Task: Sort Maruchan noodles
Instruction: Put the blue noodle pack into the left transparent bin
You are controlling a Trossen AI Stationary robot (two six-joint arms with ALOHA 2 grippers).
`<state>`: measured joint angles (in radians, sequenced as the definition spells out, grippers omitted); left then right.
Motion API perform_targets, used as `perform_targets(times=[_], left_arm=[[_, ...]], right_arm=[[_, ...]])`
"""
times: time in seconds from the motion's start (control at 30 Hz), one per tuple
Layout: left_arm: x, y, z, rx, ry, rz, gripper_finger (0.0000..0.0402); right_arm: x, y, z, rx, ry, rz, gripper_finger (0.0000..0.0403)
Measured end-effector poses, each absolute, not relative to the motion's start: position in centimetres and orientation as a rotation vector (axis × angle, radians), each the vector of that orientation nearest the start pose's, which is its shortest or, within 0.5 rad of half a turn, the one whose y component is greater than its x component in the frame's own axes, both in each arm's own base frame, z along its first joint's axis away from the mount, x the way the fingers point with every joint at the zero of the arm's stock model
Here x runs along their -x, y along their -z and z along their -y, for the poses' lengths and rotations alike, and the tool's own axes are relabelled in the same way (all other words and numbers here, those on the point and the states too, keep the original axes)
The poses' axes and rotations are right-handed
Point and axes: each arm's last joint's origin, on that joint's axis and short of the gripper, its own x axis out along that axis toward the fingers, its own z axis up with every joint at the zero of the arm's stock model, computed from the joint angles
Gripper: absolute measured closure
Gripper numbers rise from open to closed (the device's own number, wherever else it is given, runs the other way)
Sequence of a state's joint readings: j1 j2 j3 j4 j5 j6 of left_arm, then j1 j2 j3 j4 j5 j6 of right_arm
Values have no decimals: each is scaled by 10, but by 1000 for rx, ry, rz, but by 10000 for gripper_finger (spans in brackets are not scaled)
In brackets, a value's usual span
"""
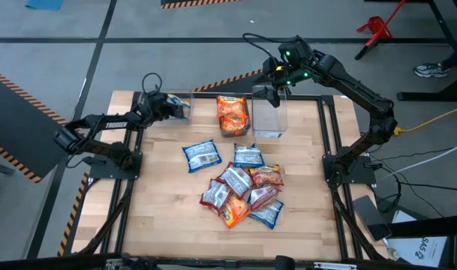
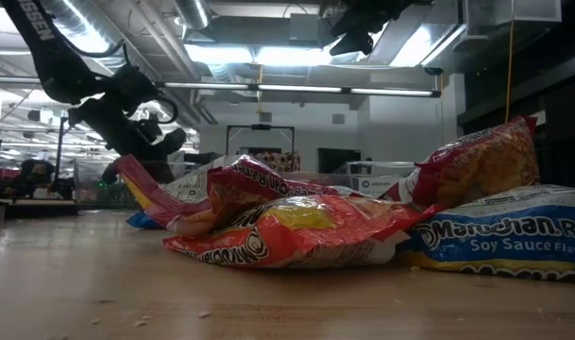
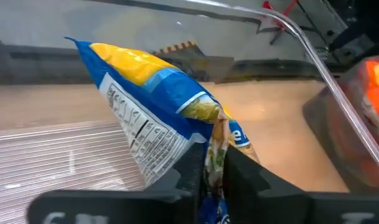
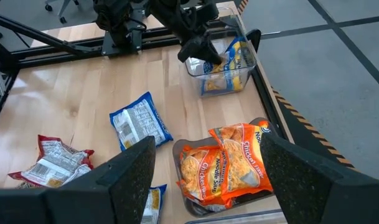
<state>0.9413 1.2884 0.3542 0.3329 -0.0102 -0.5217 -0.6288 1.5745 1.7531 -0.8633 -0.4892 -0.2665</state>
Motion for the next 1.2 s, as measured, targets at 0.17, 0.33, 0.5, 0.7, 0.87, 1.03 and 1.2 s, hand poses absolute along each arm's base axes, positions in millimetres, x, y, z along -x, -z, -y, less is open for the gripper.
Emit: perform_targets(times=[0.17,0.33,0.5,0.7,0.87,1.03,1.2], left_arm=[[-131,-142,-178,772,-991,-312,304],[-136,-152,-184,743,-969,-332,257],[-143,-172,-195,662,-986,-433,238],[-149,-197,-202,600,-1011,-583,236],[-162,-213,-200,556,-990,-584,240],[-173,-208,-193,494,-1008,-650,282],[-182,-184,-197,501,-991,-762,344]], right_arm=[[-270,-411,179,-105,55,-590,125],[-270,-411,179,-105,55,-591,125],[-270,-411,179,-105,55,-591,125],[-270,-411,179,-105,55,-591,125],[-270,-411,179,-105,55,-591,125],[-270,-411,179,-105,55,-592,125],[-270,-411,179,-105,55,-591,125]])
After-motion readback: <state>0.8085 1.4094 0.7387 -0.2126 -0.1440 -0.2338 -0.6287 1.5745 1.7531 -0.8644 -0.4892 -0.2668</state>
